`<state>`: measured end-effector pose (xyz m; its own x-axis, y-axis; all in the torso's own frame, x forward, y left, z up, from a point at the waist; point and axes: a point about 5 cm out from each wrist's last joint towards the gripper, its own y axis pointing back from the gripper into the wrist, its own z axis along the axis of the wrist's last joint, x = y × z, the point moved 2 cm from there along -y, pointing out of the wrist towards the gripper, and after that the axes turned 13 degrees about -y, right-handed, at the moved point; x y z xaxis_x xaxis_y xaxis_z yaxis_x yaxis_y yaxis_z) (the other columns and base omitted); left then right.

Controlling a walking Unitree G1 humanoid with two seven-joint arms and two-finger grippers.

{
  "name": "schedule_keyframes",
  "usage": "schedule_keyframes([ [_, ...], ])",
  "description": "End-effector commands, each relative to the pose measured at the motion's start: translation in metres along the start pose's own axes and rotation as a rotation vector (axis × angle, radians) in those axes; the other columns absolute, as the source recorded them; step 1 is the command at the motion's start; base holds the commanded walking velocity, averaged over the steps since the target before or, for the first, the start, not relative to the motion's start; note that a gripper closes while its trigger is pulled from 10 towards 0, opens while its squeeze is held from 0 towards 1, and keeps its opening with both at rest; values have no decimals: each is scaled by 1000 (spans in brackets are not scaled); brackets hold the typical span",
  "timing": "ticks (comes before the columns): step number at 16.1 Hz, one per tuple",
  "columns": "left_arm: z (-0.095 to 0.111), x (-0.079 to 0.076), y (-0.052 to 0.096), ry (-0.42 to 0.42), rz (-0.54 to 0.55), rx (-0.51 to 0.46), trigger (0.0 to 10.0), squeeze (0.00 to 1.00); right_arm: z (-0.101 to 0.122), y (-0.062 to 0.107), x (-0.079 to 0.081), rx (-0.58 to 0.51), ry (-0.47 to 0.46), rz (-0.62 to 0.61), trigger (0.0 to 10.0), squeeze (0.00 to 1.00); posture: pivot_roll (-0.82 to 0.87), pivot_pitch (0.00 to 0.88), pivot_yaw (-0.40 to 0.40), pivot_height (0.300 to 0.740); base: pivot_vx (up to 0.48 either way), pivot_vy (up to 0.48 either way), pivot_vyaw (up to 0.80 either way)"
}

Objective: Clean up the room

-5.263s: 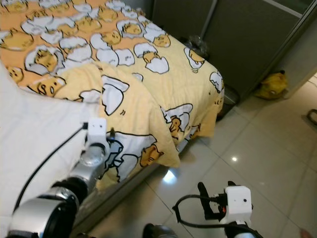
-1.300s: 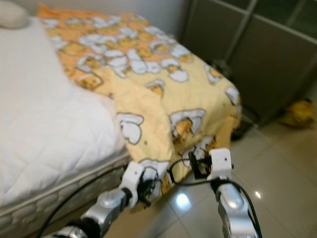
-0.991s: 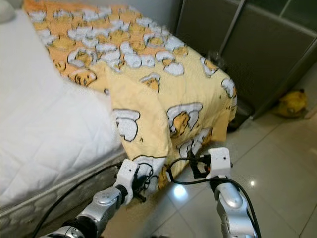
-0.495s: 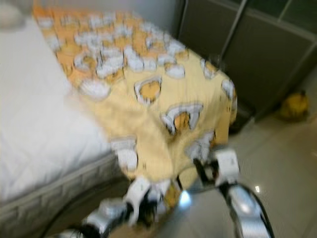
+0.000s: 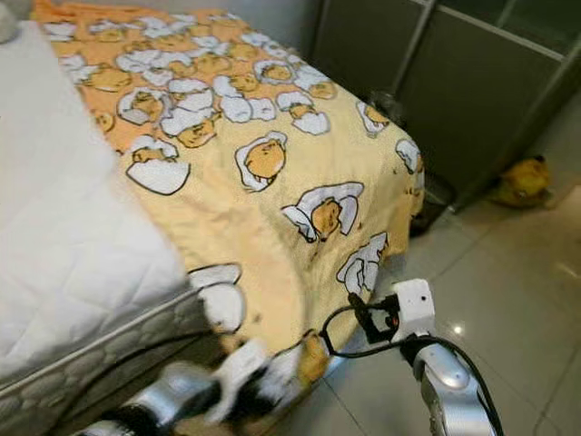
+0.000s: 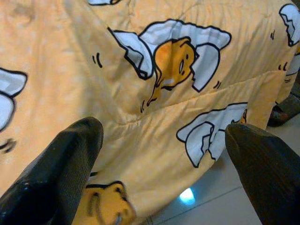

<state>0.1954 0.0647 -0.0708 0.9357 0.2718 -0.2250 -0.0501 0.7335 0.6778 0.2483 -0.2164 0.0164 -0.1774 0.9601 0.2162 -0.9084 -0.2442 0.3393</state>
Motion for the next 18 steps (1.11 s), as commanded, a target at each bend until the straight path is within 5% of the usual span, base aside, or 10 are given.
schedule_keyframes([
  [1,6,-11,-7,-10,-66,-23,10000,0,-1,3,-5,13,-1,-8,10000,0,-78,0,-122,740,0,0,0],
  [3,41,-1,-13,56,52,-221,10000,0,-4,3,-5,26,-3,-5,10000,0,-74,0,-121,740,0,0,0],
  [4,60,6,-18,82,111,-262,10000,224,-4,2,-2,30,2,6,10000,0,-75,0,-120,740,0,0,0],
  [5,63,6,-19,76,121,-260,10000,1000,-4,1,-1,30,2,8,10000,0,-79,0,-123,740,0,0,0],
  [6,72,-2,-24,89,46,-289,10000,1000,-5,0,0,34,6,16,10000,0,-81,0,-122,740,0,0,0],
  [9,108,-13,-34,304,-81,-432,10000,1000,-7,1,1,51,18,29,10000,0,-90,0,-126,740,0,0,0],
  [10,121,-11,-33,328,-96,-467,10000,1000,-7,1,1,56,25,32,10000,0,-91,0,-126,740,0,0,0],
  [11,121,-4,-31,254,-33,-430,10000,1000,-7,0,0,54,29,31,10000,0,-87,0,-127,740,0,0,0],
  [15,72,38,10,86,179,-254,10000,1000,10,-6,1,-19,20,17,10000,0,-86,0,-121,740,0,0,0],
  [18,40,76,59,16,428,-175,10000,1000,12,-10,0,-35,11,4,10000,0,-52,0,-118,740,0,0,0],
])
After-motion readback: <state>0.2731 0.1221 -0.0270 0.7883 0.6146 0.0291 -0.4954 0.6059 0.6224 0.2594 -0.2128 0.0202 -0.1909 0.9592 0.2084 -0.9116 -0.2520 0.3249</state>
